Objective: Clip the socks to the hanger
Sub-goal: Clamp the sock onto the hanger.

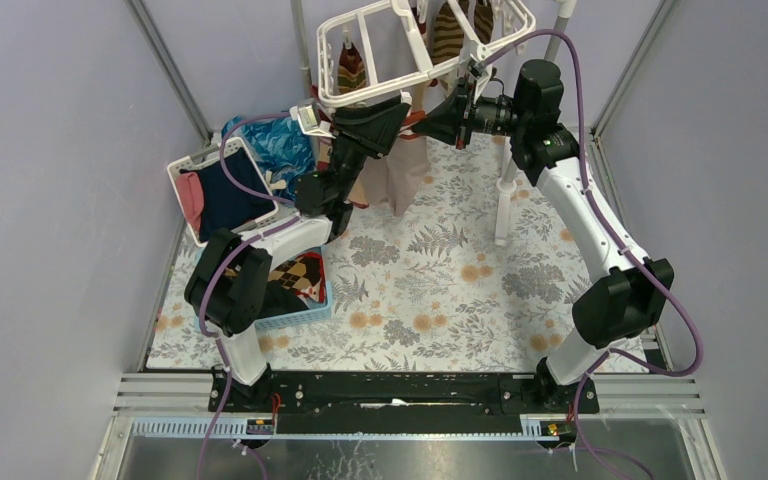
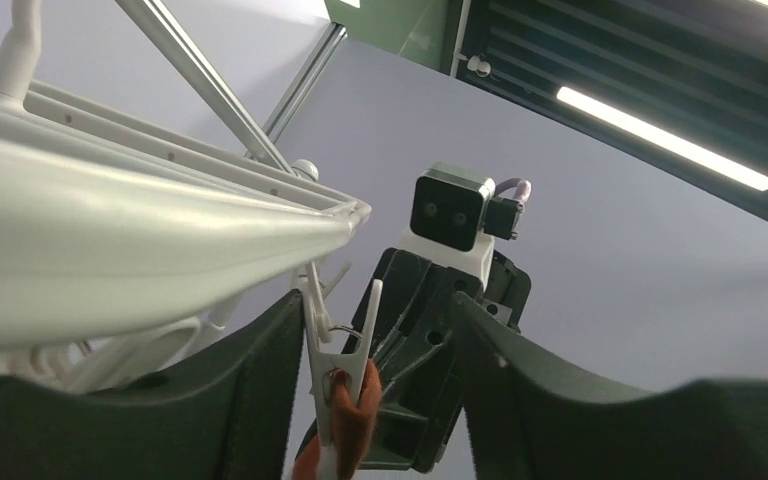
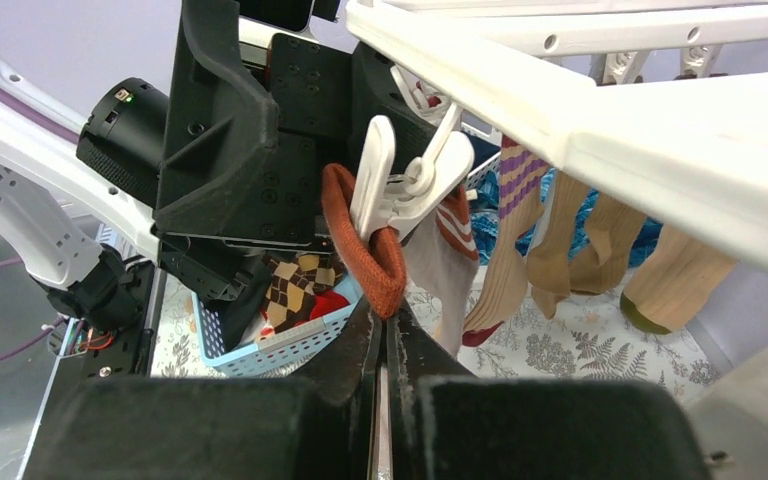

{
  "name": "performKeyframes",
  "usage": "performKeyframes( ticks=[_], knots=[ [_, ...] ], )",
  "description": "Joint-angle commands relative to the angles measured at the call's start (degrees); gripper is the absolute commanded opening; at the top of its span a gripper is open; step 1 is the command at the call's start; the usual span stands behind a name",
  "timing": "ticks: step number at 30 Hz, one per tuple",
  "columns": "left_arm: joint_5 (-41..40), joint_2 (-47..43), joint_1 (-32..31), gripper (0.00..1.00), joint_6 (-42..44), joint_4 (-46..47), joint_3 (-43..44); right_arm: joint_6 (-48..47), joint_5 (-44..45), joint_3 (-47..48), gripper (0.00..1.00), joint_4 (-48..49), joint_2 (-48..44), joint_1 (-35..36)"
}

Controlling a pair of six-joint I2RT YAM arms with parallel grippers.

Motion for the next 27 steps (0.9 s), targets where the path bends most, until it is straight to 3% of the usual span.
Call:
performKeyframes(
  ticks=[1, 5, 8, 10, 14, 21, 27],
  knots=[
    [0.8, -0.5, 0.4, 0.64, -0.2, 2.5, 1.0, 1.7, -1.9, -0.2, 0.0, 3.4, -0.9, -0.3],
    [0.1, -1.9, 0.4, 0.77, 0.9, 1.9, -0.7, 0.6, -2.9, -2.8, 0.0, 4.0, -2.1, -0.7],
    [-0.3, -3.0, 0.4, 0.83, 1.5, 1.9, -2.0, -1.0, -1.9, -5.1, 0.23, 4.0, -3.1, -0.8],
    [-0.5, -3.6, 0.4, 0.84, 1.9, 1.6, -2.8, -2.0, -1.5, -6.0, 0.33, 3.8, -3.4, -0.8],
    [-0.9, -4.6, 0.4, 0.86, 2.6, 1.0, -3.8, -2.5, -0.6, -6.3, 0.4, 3.6, -3.5, -0.8],
    [-3.3, -9.1, 0.3, 0.88, 4.8, -0.1, -9.6, -5.9, 1.9, -9.0, 0.64, 1.9, -5.0, -0.8],
    [-4.1, -12.9, 0.3, 0.92, 5.9, -2.5, -14.4, -11.1, 3.9, -12.4, 0.74, -1.9, -7.6, -0.8]
  ],
)
